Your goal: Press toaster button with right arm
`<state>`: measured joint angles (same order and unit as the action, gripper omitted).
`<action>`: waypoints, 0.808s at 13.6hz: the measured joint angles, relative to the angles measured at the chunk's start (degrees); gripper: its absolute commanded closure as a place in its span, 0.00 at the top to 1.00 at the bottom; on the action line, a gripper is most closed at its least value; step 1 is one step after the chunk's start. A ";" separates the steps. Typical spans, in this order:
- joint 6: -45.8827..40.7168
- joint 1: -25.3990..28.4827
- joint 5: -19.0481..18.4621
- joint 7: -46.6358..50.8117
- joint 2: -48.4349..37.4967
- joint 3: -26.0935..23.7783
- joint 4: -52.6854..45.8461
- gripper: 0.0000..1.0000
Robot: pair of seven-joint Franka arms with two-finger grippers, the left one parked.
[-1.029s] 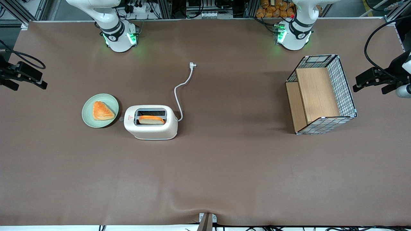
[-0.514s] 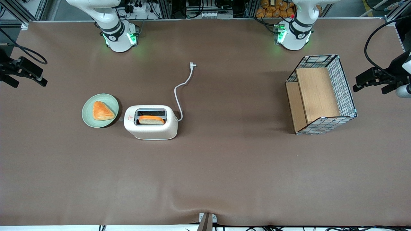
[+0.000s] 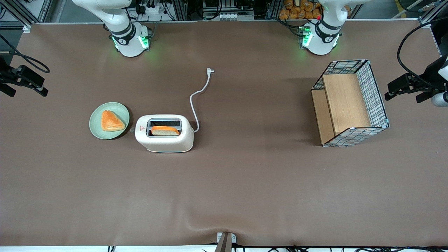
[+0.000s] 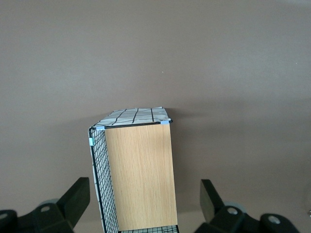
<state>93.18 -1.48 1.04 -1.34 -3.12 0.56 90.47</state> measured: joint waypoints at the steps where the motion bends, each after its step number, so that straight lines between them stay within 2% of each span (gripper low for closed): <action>1: 0.06 0.00 -0.04 -0.52 0.03 0.00 0.03 1.00; 11: 0.08 0.01 -0.11 -1.61 0.04 -0.09 0.12 1.00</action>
<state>93.27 -1.48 0.93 -2.96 -3.09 0.47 90.60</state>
